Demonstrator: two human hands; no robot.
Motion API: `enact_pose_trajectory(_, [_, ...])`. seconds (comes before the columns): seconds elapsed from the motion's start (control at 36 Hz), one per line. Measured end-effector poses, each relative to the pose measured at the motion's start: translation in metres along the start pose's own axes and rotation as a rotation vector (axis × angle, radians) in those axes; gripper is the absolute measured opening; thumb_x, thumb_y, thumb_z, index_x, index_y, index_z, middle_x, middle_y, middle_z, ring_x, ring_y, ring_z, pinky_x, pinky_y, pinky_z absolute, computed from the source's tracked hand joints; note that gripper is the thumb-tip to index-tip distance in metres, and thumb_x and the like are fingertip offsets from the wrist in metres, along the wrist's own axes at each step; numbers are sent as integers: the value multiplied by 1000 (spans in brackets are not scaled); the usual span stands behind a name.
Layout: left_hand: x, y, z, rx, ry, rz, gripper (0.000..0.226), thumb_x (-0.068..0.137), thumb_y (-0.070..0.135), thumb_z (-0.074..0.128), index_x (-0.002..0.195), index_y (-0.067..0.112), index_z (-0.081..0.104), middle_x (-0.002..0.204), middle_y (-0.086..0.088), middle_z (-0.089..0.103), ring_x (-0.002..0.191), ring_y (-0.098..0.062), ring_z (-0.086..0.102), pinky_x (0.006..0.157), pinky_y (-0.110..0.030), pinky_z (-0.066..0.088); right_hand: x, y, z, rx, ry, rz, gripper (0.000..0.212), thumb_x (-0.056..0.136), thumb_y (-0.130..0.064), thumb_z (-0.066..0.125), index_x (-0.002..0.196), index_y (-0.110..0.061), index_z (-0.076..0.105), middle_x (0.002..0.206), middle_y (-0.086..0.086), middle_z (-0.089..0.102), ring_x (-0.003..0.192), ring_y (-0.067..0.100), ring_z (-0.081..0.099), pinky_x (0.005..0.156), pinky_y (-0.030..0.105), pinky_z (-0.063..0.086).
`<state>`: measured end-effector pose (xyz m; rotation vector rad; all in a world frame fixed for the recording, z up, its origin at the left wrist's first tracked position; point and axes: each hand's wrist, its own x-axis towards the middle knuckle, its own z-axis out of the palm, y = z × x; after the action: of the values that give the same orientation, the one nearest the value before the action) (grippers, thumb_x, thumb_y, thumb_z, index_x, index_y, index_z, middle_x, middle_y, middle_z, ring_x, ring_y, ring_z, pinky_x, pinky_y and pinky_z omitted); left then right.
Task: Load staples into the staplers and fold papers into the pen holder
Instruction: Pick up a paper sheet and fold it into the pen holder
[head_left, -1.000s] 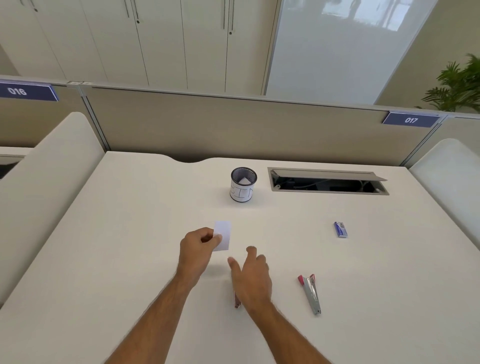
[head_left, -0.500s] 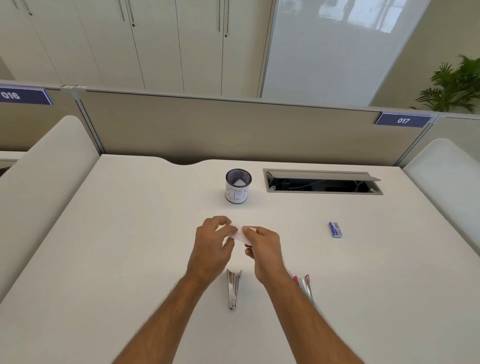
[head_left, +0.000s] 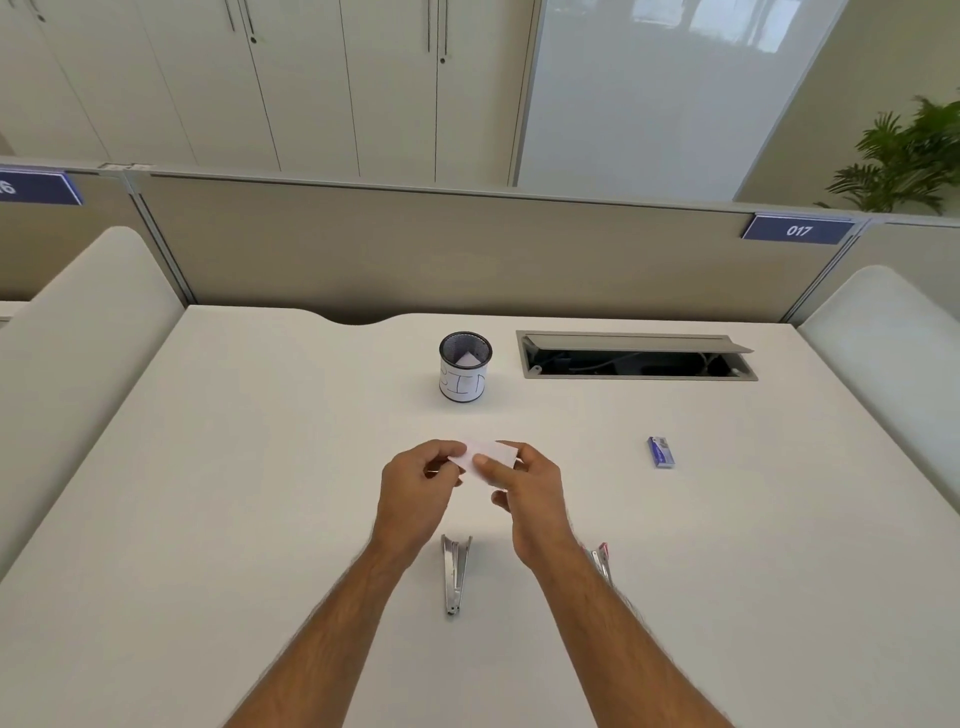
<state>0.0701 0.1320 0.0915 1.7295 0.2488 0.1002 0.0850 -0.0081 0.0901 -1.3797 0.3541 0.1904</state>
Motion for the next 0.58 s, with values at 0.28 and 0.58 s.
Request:
enact_pose_trajectory(0.28, [3, -1, 5, -80, 20, -30, 29, 92, 0, 57, 100, 18, 80, 89, 7, 78, 82, -12, 74, 73, -19, 52, 8, -1, -7, -36, 53, -37, 12, 87, -10, 74, 98, -10, 75, 89, 5, 75, 80, 17, 65, 69, 31, 50])
enact_pose_trajectory(0.58, [15, 1, 5, -115, 58, -48, 25, 95, 7, 59, 99, 22, 80, 93, 11, 78, 87, -15, 74, 75, -19, 52, 22, -5, -10, -25, 57, -29, 10, 93, -15, 69, 88, -7, 74, 86, 1, 73, 74, 18, 59, 66, 30, 48])
